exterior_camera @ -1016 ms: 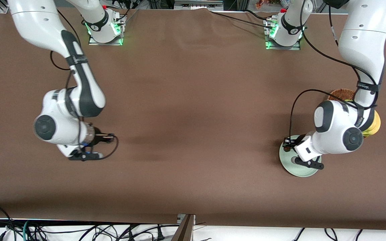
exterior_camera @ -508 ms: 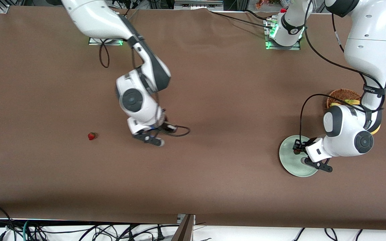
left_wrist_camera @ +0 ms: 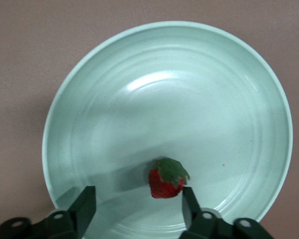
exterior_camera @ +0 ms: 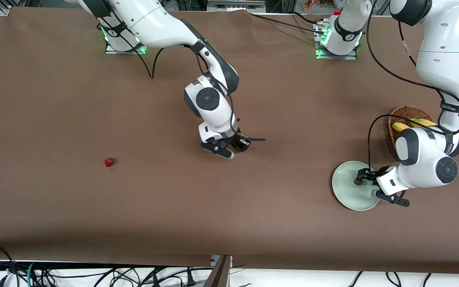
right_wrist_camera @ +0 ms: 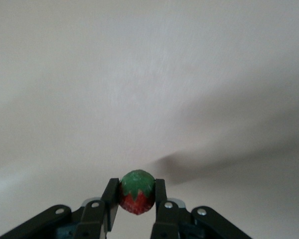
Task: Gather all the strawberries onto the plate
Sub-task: 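Place the strawberry mid-table with the right gripper while the left gripper returns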
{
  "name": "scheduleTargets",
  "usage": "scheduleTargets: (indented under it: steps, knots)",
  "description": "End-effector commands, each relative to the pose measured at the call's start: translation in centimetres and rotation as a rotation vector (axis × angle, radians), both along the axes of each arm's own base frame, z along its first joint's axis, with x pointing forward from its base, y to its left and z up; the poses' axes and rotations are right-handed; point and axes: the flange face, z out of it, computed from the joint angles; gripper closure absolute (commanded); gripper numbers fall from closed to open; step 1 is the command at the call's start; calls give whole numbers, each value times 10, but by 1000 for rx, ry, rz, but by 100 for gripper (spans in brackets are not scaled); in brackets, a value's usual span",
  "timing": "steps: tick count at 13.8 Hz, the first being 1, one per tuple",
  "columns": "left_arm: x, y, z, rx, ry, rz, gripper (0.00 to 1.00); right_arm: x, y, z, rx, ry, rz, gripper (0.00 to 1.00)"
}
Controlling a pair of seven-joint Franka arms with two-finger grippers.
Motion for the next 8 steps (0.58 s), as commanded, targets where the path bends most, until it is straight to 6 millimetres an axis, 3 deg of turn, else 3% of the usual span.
scheduleTargets:
  steps: [1, 5, 6, 7, 8]
  knots:
    - [7, -1, 6, 2, -12, -21, 0, -7, 17, -20, 20, -14, -7, 87]
    - [10, -8, 16, -16, -23, -13, 0, -8, 18, -28, 17, -12, -5, 86]
    - [11, -14, 23, -34, -30, -3, 0, -8, 18, -28, 16, -14, 1, 78]
    - [12, -21, 29, -42, -34, 0, 0, -8, 18, -28, 13, -18, 10, 31]
    - [13, -30, 31, -50, -32, 19, 0, -8, 19, -25, 10, -27, 16, 0]
